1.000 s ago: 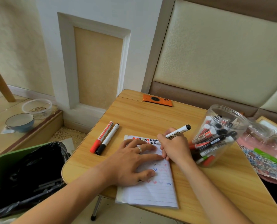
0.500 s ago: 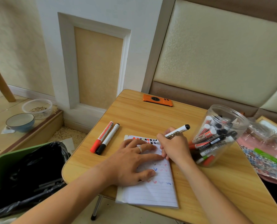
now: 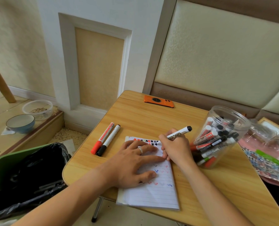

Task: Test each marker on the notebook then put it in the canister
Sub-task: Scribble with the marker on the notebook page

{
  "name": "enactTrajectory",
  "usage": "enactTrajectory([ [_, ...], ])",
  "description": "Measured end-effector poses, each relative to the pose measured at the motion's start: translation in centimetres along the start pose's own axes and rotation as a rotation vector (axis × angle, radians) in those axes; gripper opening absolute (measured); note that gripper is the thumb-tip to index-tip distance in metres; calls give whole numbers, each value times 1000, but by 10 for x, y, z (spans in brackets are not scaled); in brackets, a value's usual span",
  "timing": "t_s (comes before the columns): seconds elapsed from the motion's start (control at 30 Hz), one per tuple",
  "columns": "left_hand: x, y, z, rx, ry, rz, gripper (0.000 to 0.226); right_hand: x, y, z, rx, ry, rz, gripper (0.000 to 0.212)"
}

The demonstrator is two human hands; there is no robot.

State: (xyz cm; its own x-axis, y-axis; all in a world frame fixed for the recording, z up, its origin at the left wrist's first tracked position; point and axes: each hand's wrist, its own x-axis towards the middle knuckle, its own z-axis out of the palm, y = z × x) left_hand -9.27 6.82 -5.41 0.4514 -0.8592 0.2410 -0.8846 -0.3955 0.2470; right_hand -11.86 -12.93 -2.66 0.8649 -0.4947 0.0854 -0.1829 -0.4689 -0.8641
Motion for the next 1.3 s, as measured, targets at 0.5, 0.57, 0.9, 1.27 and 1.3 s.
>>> enactTrajectory([
  [0.5,-2,2,7,-17,339,-307,38,-19,-5,7,215,21,32,15],
  [0.57,-1,-5,11,-83,404,-402,29,-29,-8,14,290,-29,68,16],
  [0.9,-2,-7,8,-132,465,-401,21,-40,-9,24,402,-117,41,18],
  [1.27,-3,-4,4,-198,486,-300,20,-40,-8,20,439,-149,17,18],
  [1.3,-3,-4,4,-191,484,-290,21,-40,-8,19,443,-158,13,19],
])
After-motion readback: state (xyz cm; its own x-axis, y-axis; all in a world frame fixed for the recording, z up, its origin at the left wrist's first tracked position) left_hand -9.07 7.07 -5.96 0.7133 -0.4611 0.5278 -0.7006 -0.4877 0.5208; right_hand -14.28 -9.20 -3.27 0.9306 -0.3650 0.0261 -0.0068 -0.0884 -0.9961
